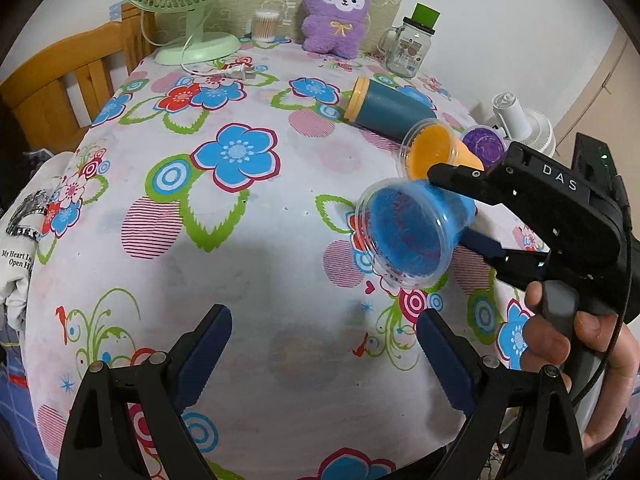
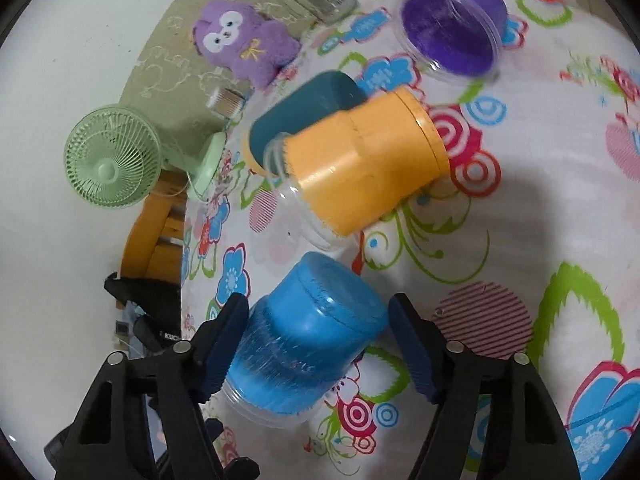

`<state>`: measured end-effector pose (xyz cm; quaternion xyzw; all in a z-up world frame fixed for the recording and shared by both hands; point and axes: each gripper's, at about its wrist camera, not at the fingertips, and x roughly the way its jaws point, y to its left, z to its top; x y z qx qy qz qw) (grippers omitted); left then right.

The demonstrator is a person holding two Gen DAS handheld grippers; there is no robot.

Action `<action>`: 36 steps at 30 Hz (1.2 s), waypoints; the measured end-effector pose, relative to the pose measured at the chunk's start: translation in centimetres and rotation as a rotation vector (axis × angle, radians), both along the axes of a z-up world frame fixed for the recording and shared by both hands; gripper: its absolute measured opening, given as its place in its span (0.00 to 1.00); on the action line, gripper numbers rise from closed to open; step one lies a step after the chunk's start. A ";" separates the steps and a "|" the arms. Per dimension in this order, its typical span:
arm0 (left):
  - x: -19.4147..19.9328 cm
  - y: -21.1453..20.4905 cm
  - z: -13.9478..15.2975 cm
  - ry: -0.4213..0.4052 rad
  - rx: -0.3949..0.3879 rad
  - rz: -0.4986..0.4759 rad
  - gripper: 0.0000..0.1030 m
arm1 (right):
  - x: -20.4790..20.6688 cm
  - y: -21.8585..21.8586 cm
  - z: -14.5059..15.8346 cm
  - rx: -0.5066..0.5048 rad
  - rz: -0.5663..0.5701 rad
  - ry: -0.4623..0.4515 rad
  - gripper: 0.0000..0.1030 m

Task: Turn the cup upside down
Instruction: 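Rotate the held blue cup with the right tool, turning its opening downward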

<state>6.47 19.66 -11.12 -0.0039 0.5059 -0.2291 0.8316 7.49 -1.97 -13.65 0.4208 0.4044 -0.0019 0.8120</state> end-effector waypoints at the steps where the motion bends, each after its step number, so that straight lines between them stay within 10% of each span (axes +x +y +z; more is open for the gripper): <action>1: 0.0 0.0 0.0 -0.001 -0.001 -0.001 0.92 | 0.0 0.0 0.3 -0.014 0.001 -0.009 0.68; 36: -0.5 -3.5 0.8 -0.074 0.001 -0.022 0.92 | -4.3 3.1 8.2 -0.731 0.042 -0.248 0.65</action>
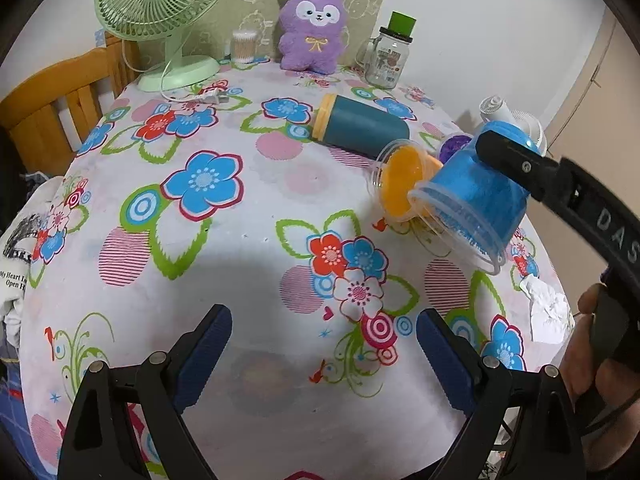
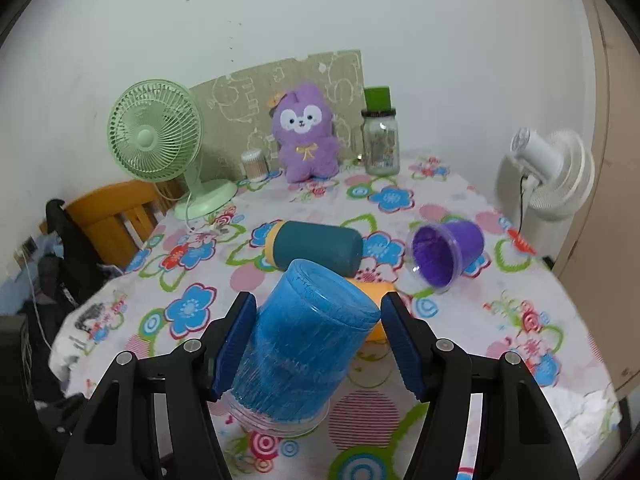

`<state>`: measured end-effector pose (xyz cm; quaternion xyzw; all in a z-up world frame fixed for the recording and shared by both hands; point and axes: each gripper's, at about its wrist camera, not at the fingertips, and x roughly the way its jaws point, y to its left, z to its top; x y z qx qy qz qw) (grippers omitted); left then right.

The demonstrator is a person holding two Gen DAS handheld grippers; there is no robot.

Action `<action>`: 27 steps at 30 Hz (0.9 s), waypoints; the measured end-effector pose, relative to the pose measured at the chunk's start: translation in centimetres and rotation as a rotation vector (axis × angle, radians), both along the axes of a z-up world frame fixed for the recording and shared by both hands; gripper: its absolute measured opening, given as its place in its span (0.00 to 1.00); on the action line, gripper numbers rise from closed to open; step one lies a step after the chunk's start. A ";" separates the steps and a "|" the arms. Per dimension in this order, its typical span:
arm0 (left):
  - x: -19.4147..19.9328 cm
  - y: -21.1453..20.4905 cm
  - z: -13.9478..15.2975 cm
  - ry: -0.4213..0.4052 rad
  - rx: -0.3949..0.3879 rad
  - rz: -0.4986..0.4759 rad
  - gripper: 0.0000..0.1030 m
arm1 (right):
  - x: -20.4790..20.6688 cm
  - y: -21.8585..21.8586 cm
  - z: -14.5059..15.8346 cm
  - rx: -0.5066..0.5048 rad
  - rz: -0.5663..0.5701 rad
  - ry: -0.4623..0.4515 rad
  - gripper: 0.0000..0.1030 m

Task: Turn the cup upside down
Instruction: 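Rotate the held blue cup with the right tool, turning its opening downward, then lower the blue cup rim-down onto the tablecloth and open the right tool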

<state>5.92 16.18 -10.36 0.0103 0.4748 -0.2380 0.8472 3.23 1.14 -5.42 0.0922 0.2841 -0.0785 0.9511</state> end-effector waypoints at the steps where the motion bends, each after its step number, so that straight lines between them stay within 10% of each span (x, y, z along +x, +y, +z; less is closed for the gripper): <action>1: 0.0 -0.2 0.0 0.001 0.003 -0.002 0.92 | -0.1 0.1 0.0 -0.016 0.001 -0.002 0.65; 27: -2.3 -0.9 -2.6 0.008 0.099 0.018 0.92 | -3.1 4.8 -3.3 -0.407 0.096 -0.061 0.66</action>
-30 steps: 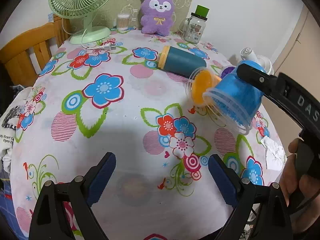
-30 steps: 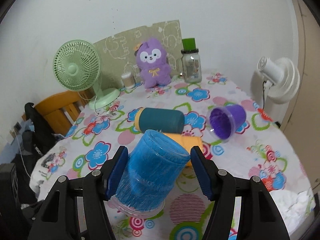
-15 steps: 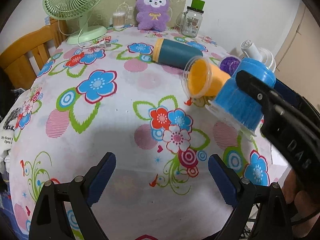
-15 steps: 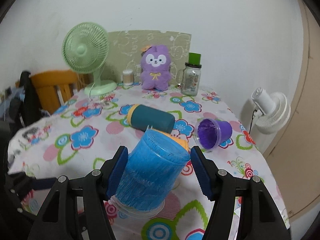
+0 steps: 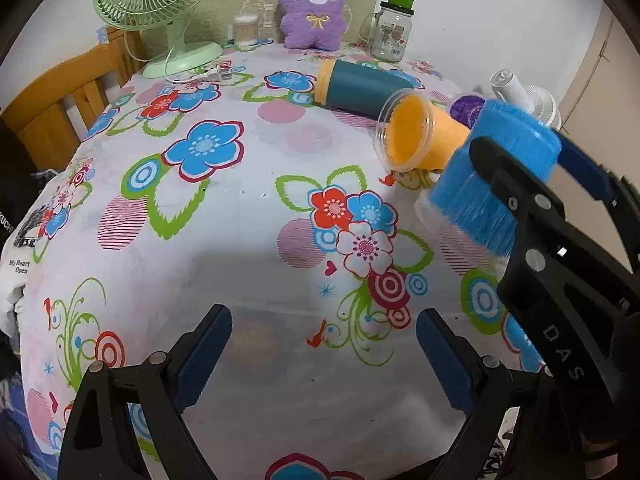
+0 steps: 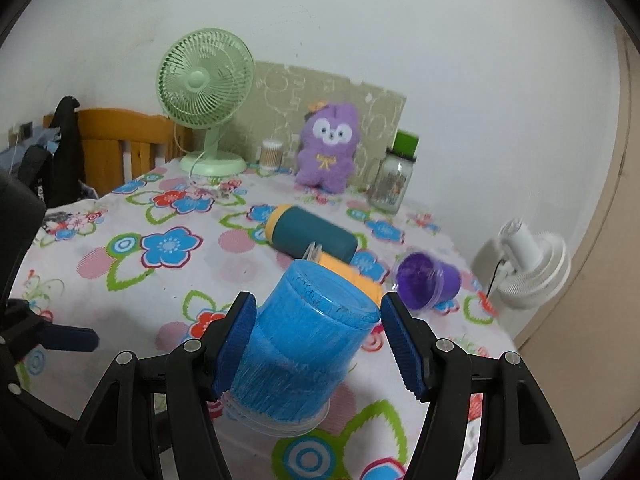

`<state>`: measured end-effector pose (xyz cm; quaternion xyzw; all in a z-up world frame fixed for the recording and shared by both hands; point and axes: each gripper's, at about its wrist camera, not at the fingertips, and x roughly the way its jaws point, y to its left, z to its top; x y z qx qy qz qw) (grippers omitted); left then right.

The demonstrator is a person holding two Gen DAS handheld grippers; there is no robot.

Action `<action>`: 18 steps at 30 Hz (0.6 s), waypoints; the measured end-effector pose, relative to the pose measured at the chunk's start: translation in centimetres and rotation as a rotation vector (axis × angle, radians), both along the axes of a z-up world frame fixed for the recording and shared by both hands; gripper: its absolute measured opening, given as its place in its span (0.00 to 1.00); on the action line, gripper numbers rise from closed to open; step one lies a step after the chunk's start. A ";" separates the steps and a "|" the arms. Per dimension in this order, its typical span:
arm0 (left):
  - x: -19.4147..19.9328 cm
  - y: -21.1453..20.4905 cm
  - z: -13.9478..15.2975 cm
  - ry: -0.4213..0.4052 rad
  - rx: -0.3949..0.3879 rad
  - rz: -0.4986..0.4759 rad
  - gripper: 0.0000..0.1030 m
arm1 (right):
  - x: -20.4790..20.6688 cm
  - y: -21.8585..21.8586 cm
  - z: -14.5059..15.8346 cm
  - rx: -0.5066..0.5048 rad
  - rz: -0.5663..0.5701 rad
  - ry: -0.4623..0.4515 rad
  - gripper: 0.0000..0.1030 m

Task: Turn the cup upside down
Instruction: 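Lower the blue cup rim-down onto the tablecloth and open the right tool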

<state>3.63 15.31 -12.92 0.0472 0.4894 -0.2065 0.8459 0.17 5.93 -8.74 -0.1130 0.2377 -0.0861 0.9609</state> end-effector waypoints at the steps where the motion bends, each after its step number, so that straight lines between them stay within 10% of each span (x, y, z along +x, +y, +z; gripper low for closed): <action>1: -0.1 0.0 -0.1 0.002 0.003 0.002 0.92 | 0.0 0.0 -0.1 -0.007 0.002 -0.004 0.66; 18: -0.5 0.1 -0.6 0.019 0.007 0.008 0.92 | -0.9 -0.8 0.1 0.201 0.091 0.041 0.81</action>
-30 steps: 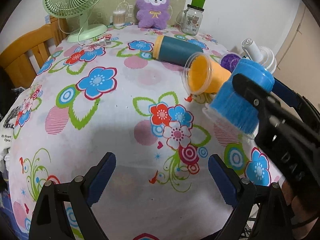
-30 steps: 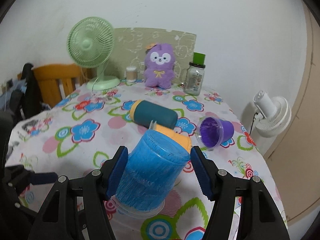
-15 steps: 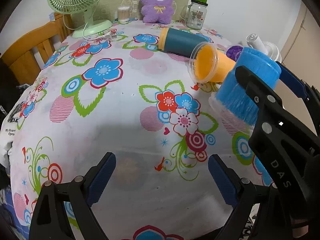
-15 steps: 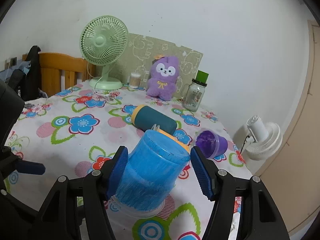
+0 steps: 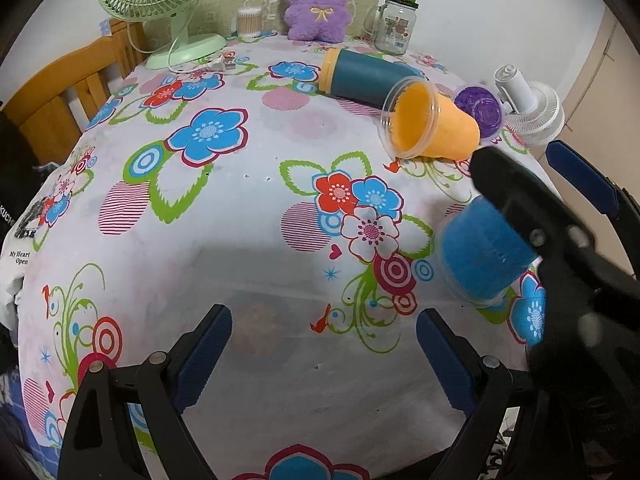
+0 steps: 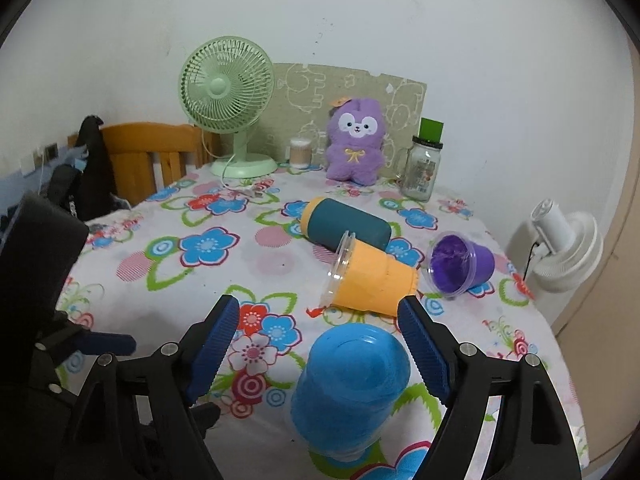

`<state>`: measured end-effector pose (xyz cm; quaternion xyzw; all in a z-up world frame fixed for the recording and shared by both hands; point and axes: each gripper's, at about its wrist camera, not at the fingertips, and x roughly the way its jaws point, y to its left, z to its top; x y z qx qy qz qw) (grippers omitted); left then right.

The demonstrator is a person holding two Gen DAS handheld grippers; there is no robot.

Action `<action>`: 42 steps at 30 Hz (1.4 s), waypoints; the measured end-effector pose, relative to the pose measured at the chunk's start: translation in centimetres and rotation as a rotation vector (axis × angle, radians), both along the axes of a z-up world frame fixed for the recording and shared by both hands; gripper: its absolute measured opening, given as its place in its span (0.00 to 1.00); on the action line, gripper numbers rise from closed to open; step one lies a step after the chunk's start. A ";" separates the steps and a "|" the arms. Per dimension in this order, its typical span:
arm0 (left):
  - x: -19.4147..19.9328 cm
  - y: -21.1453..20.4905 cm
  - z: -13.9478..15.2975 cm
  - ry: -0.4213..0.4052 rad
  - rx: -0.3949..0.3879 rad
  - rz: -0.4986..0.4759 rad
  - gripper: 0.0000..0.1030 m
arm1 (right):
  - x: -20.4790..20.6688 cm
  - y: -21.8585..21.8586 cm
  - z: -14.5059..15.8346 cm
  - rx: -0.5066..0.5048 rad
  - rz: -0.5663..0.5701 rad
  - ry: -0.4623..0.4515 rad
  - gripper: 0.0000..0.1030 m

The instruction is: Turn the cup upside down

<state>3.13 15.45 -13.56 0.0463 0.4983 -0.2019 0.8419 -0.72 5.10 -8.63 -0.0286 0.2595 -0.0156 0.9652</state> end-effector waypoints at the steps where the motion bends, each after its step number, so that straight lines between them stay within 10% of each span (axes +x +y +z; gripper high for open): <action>1: 0.0 0.0 0.0 0.001 -0.001 -0.001 0.92 | -0.1 -0.2 0.2 0.018 0.002 0.001 0.81; 42: -1.6 -3.9 5.3 -0.123 -0.008 -0.037 0.92 | -3.8 -7.5 5.4 0.236 -0.062 -0.113 0.98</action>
